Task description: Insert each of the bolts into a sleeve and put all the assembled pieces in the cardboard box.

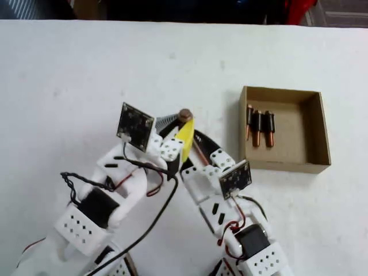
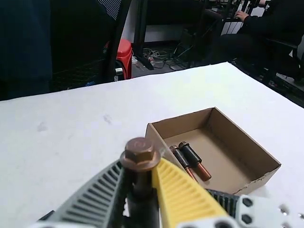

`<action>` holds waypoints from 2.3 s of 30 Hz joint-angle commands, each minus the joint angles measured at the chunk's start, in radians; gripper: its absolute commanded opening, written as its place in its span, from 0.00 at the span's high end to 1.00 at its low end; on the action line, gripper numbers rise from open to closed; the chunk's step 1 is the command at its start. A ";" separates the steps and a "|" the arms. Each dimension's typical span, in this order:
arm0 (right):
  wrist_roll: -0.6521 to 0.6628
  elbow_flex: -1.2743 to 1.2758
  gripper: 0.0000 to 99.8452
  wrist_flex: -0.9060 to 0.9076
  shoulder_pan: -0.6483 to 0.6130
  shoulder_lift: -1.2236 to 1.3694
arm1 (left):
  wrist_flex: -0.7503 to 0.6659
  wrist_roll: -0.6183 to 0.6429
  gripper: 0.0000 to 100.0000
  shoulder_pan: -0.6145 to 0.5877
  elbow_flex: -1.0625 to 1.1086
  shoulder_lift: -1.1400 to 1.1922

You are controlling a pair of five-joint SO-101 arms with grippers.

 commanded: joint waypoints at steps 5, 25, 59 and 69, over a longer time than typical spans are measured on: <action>0.015 0.008 0.96 -0.001 -0.002 -0.012 | -0.028 -0.012 0.98 -0.004 -0.003 -0.021; 0.015 0.008 0.96 -0.001 -0.002 -0.012 | 0.011 -0.012 0.81 -0.074 -0.011 -0.021; 0.015 0.008 0.96 0.001 0.044 -0.010 | 0.327 -0.169 0.98 -0.361 -0.308 -0.035; 0.015 0.008 0.96 0.033 0.042 -0.012 | 0.334 -0.198 0.98 -0.415 -0.051 -0.463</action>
